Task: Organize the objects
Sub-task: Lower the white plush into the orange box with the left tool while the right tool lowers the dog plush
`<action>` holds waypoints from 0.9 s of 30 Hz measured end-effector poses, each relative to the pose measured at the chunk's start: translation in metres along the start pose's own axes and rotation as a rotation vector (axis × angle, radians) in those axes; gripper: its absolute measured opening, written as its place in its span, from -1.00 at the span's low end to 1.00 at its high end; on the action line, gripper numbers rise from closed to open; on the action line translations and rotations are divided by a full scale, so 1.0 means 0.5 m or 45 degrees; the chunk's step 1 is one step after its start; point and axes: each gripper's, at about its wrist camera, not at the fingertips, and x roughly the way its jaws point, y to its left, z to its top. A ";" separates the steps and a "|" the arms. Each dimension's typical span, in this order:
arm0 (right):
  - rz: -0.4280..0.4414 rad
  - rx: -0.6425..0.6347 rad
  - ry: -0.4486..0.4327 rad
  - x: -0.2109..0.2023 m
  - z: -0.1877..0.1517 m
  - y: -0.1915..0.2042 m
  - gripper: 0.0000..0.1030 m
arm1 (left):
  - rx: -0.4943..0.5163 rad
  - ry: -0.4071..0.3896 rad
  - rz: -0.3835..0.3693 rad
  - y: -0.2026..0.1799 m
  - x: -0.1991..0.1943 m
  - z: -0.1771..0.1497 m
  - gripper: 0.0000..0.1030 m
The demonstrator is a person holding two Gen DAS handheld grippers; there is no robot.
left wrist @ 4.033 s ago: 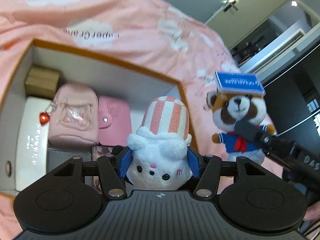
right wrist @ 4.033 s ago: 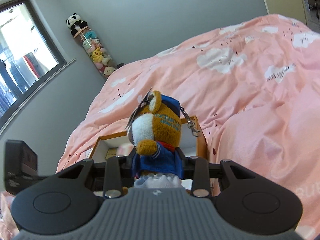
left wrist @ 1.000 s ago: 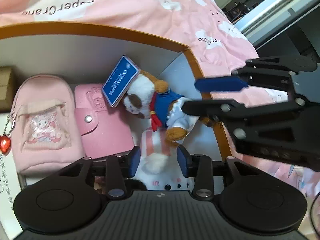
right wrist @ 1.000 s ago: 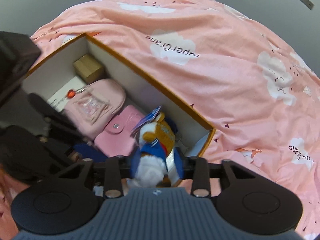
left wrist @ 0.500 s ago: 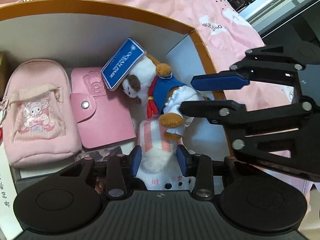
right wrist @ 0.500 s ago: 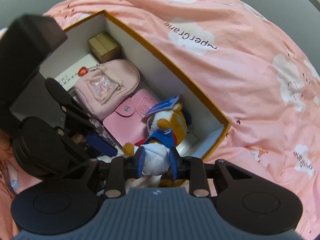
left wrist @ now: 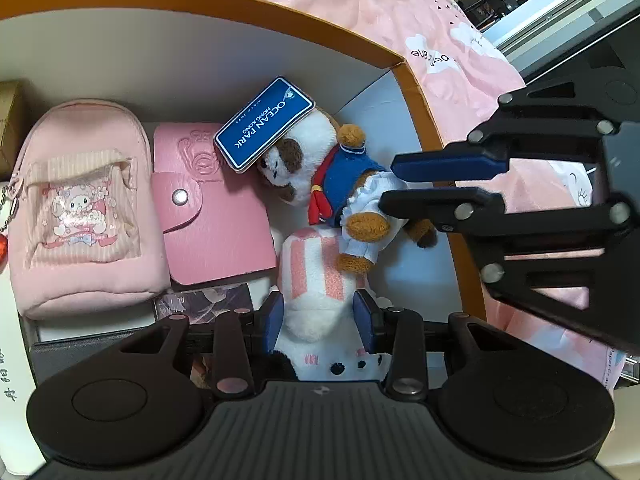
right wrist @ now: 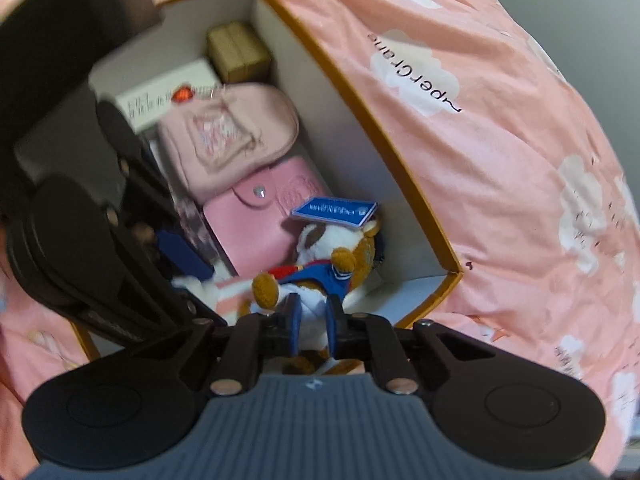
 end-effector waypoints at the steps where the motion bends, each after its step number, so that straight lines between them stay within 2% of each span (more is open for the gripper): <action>1: 0.029 0.034 -0.019 -0.004 0.001 -0.005 -0.64 | -0.002 0.000 -0.002 0.001 0.000 0.000 -0.15; 3: 0.072 0.077 -0.041 -0.006 0.005 -0.014 -0.44 | -0.002 -0.002 -0.003 0.005 -0.005 -0.003 -0.15; 11: 0.134 0.002 0.013 0.020 0.006 -0.007 -0.40 | 0.011 -0.007 -0.005 0.015 -0.013 -0.014 -0.15; 16: 0.102 -0.243 0.096 0.021 -0.003 0.019 -0.52 | -0.007 -0.006 -0.013 0.029 -0.022 -0.021 -0.15; 17: 0.077 -0.302 0.129 0.027 -0.005 0.030 -0.54 | -0.007 -0.007 -0.013 0.038 -0.031 -0.028 -0.15; 18: 0.039 -0.366 0.162 0.033 -0.010 0.040 -0.67 | -0.009 -0.008 -0.015 0.034 -0.024 -0.022 -0.15; 19: -0.029 -0.445 0.201 0.044 -0.018 0.052 -0.67 | -0.010 -0.009 -0.012 0.033 -0.023 -0.021 -0.16; 20: -0.052 -0.497 0.213 0.053 -0.024 0.060 -0.67 | -0.010 -0.009 -0.010 0.034 -0.023 -0.021 -0.16; 23: -0.053 -0.498 0.196 0.046 -0.027 0.064 -0.67 | -0.027 -0.011 -0.021 0.034 -0.020 -0.019 -0.16; 27: 0.014 -0.358 0.123 0.005 -0.017 0.033 -0.65 | -0.026 -0.015 -0.025 0.038 -0.024 -0.020 -0.16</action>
